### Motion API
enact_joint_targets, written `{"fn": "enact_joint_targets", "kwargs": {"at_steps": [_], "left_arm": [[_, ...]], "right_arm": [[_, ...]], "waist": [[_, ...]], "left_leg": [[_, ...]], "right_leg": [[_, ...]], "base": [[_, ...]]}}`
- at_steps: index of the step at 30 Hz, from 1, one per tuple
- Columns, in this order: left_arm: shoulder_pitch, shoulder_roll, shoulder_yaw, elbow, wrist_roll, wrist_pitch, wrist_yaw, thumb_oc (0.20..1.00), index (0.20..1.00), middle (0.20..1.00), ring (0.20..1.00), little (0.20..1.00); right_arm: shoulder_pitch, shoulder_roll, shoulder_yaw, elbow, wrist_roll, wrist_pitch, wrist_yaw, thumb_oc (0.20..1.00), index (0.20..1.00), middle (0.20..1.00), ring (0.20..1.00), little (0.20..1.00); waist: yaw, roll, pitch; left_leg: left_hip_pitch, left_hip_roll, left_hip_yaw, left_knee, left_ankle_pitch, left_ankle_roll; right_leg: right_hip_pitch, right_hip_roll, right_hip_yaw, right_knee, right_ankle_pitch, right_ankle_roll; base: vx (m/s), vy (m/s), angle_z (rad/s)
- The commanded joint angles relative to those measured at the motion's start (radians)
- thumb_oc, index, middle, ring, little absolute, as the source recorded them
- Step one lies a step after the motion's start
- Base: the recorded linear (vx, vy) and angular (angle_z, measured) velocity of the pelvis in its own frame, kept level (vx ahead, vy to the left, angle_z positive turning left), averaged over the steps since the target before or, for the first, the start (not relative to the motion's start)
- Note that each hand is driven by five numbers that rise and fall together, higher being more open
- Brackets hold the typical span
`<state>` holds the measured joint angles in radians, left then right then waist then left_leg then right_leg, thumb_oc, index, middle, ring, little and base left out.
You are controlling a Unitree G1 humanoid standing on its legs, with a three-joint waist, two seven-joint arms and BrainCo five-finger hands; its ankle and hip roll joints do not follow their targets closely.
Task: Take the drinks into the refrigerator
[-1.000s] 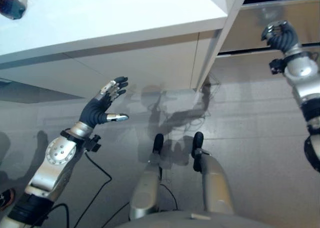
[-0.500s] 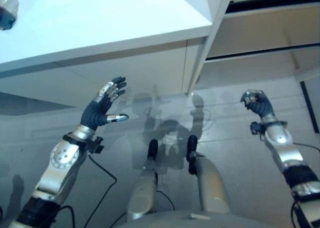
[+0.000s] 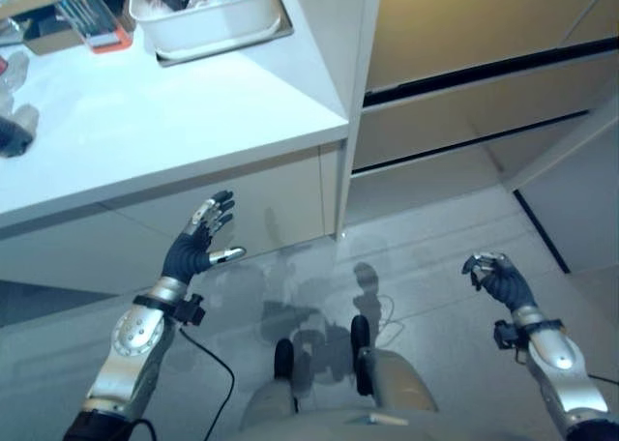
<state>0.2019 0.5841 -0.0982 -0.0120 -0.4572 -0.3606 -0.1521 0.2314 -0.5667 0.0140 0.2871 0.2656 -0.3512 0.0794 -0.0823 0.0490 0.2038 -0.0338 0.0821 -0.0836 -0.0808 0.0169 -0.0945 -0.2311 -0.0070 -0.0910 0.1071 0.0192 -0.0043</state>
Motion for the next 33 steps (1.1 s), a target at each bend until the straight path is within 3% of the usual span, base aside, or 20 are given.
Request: {"fn": "enact_joint_targets", "kwargs": {"at_steps": [1, 14, 21, 24, 25, 26, 27, 28, 33], "left_arm": [[0.029, -0.005, 0.027, 0.016, 0.032, -0.070, -0.005, 1.000, 1.000, 1.000, 1.000, 1.000], [0.080, -0.059, 0.033, 0.143, 0.092, -0.070, 0.001, 1.000, 1.000, 1.000, 1.000, 1.000], [0.000, -0.111, -0.040, 0.536, 0.282, -0.073, 0.082, 1.000, 1.000, 1.000, 1.000, 1.000], [-0.026, -0.138, -0.044, 0.677, 0.325, -0.069, 0.101, 1.000, 1.000, 1.000, 1.000, 1.000], [-0.056, -0.167, -0.042, 0.818, 0.358, -0.057, 0.116, 1.000, 1.000, 1.000, 1.000, 1.000], [-0.058, -0.168, -0.043, 0.821, 0.358, -0.059, 0.116, 1.000, 1.000, 1.000, 1.000, 1.000], [-0.073, -0.195, -0.037, 0.933, 0.383, -0.047, 0.121, 1.000, 1.000, 1.000, 1.000, 1.000], [-0.075, -0.195, -0.037, 0.935, 0.384, -0.048, 0.121, 1.000, 1.000, 1.000, 1.000, 1.000], [-0.127, -0.266, 0.002, 1.221, 0.434, 0.038, 0.123, 1.000, 1.000, 1.000, 1.000, 1.000]], "right_arm": [[-0.010, -0.029, 0.015, -0.038, -0.010, -0.060, 0.010, 1.000, 1.000, 1.000, 1.000, 1.000], [0.012, 0.015, 0.053, 0.055, -0.055, -0.047, 0.014, 1.000, 1.000, 1.000, 1.000, 1.000], [-0.060, 0.088, 0.136, 0.317, -0.098, -0.027, -0.020, 1.000, 1.000, 1.000, 1.000, 1.000], [-0.082, 0.114, 0.155, 0.418, -0.120, -0.021, -0.031, 1.000, 1.000, 1.000, 1.000, 1.000], [-0.108, 0.142, 0.169, 0.519, -0.129, -0.011, -0.045, 1.000, 1.000, 1.000, 1.000, 1.000], [-0.109, 0.143, 0.169, 0.520, -0.130, -0.011, -0.045, 1.000, 1.000, 1.000, 1.000, 1.000], [-0.126, 0.172, 0.168, 0.627, -0.128, 0.001, -0.049, 1.000, 1.000, 1.000, 1.000, 1.000], [-0.127, 0.172, 0.168, 0.629, -0.128, 0.000, -0.050, 1.000, 1.000, 1.000, 1.000, 1.000], [-0.180, 0.245, 0.148, 0.895, -0.117, 0.061, -0.052, 1.000, 1.000, 1.000, 1.000, 1.000]], "waist": [[0.000, -0.052, -0.057], [0.004, -0.064, -0.130], [0.014, -0.071, -0.139], [0.017, -0.073, -0.139], [0.019, -0.074, -0.140], [0.020, -0.074, -0.139], [0.021, -0.075, -0.144], [0.021, -0.075, -0.143], [0.024, -0.075, -0.157]], "left_leg": [[0.041, -0.062, 0.020, 0.001, -0.032, 0.067], [0.109, -0.071, 0.033, -0.006, -0.059, 0.079], [0.111, -0.078, 0.038, -0.006, -0.060, 0.085], [0.114, -0.079, 0.040, -0.006, -0.061, 0.086], [0.117, -0.080, 0.042, -0.006, -0.061, 0.087], [0.118, -0.080, 0.042, -0.006, -0.061, 0.087], [0.122, -0.082, 0.045, -0.006, -0.063, 0.088], [0.123, -0.082, 0.045, -0.006, -0.064, 0.088], [0.132, -0.085, 0.044, -0.006, -0.066, 0.091]], "right_leg": [[0.093, -0.031, 0.025, -0.057, -0.008, 0.098], [0.171, -0.040, 0.020, -0.067, -0.017, 0.108], [0.181, -0.048, 0.024, -0.077, -0.007, 0.113], [0.183, -0.048, 0.025, -0.078, -0.007, 0.113], [0.187, -0.049, 0.027, -0.082, -0.006, 0.112], [0.187, -0.048, 0.027, -0.082, -0.006, 0.112], [0.193, -0.049, 0.029, -0.085, -0.005, 0.112], [0.194, -0.049, 0.029, -0.085, -0.005, 0.112], [0.208, -0.050, 0.028, -0.091, -0.004, 0.110]], "base": [[0.07, 0.035, -0.24], [0.05, 0.034, -0.03], [0.00, 0.005, 0.00], [0.00, 0.000, 0.00], [0.00, 0.000, 0.00], [0.00, 0.000, 0.00], [0.00, 0.000, 0.00], [0.00, 0.000, 0.00], [0.00, 0.000, 0.00]]}}
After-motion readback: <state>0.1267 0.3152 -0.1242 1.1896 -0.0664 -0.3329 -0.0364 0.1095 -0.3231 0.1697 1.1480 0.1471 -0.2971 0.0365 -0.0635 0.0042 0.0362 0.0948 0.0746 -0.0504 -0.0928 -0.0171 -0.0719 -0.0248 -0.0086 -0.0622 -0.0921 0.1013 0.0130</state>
